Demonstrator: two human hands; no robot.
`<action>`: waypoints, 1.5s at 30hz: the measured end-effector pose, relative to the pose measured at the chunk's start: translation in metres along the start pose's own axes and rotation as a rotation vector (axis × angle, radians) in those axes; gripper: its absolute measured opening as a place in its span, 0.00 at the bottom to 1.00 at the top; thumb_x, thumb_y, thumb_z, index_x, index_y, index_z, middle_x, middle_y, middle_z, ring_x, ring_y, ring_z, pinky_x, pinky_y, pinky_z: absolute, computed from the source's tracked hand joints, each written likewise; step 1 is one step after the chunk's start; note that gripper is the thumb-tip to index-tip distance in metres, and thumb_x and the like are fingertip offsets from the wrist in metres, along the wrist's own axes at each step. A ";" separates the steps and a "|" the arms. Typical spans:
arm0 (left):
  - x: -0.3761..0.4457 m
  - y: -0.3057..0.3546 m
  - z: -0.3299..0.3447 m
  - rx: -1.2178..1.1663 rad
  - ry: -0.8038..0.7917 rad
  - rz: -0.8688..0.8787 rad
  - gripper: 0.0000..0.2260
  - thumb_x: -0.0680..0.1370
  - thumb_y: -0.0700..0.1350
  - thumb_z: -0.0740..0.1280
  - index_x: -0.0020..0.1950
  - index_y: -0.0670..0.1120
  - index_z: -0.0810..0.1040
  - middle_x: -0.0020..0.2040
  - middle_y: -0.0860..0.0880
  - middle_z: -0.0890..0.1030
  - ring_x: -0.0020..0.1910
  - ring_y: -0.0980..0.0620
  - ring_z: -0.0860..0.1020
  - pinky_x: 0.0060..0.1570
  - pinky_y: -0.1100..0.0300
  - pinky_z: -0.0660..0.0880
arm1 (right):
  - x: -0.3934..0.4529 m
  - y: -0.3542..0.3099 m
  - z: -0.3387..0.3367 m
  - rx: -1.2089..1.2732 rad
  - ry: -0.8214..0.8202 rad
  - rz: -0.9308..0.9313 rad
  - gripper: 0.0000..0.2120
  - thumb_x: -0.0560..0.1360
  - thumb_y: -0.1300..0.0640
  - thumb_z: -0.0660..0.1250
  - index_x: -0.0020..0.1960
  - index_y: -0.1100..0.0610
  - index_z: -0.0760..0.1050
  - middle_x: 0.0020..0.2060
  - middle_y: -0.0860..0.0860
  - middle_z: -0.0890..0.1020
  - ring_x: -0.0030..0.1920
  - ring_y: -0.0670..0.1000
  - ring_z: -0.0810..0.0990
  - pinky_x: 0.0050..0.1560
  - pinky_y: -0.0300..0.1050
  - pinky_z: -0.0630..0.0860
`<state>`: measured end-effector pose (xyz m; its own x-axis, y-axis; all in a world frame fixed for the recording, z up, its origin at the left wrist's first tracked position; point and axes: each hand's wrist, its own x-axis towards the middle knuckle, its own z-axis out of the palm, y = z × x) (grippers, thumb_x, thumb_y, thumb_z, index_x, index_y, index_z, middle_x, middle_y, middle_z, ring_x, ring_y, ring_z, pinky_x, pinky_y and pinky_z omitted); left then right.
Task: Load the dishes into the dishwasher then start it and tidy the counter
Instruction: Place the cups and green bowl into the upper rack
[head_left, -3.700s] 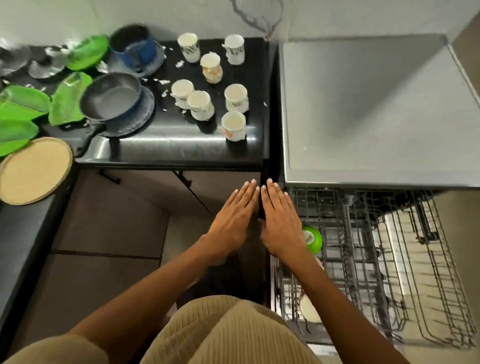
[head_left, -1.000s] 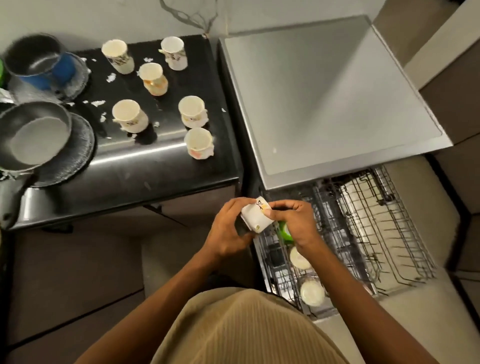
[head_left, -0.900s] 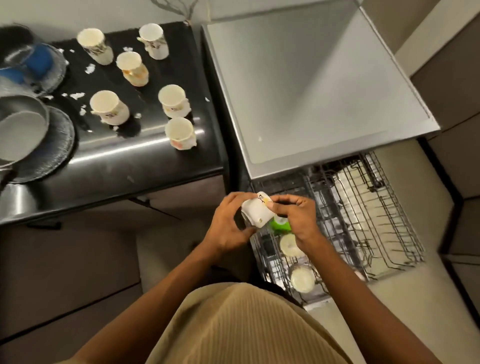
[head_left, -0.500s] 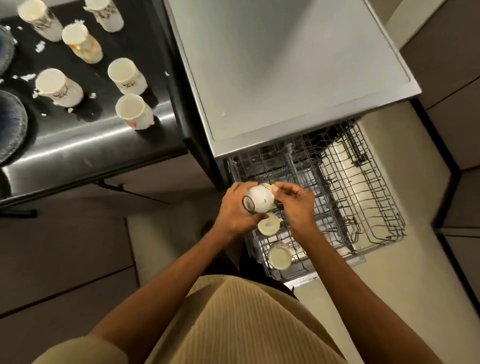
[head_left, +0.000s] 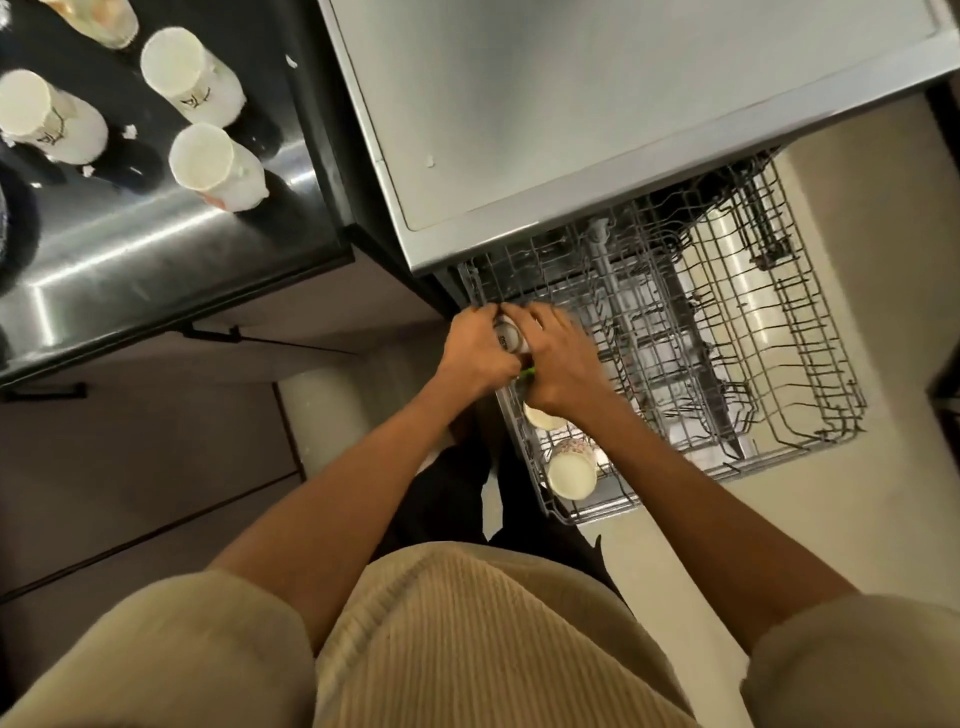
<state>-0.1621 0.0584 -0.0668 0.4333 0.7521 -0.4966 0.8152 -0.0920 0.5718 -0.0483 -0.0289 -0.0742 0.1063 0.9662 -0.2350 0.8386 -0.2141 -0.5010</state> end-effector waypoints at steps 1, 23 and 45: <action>0.004 0.001 0.001 0.012 -0.004 -0.011 0.24 0.61 0.46 0.80 0.54 0.46 0.79 0.46 0.54 0.79 0.41 0.57 0.79 0.32 0.77 0.69 | 0.005 0.003 0.001 -0.014 0.009 -0.009 0.45 0.60 0.55 0.79 0.74 0.56 0.65 0.64 0.56 0.74 0.63 0.58 0.73 0.64 0.56 0.74; 0.015 -0.058 0.025 0.761 -0.373 0.189 0.46 0.71 0.51 0.68 0.81 0.42 0.45 0.81 0.40 0.39 0.80 0.44 0.41 0.79 0.49 0.42 | 0.117 0.075 0.059 0.088 -0.085 0.178 0.46 0.70 0.60 0.76 0.81 0.52 0.55 0.75 0.59 0.66 0.73 0.63 0.66 0.68 0.55 0.71; 0.013 -0.060 0.030 0.741 -0.376 0.193 0.50 0.70 0.51 0.69 0.81 0.41 0.39 0.80 0.39 0.35 0.80 0.45 0.38 0.78 0.51 0.39 | 0.148 0.087 0.120 0.060 -0.082 0.094 0.47 0.69 0.71 0.70 0.81 0.51 0.54 0.77 0.64 0.61 0.76 0.67 0.59 0.72 0.60 0.67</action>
<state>-0.1936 0.0542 -0.1270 0.5826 0.4245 -0.6931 0.6980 -0.6982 0.1591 -0.0239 0.0782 -0.2524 0.1368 0.9269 -0.3494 0.7934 -0.3138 -0.5216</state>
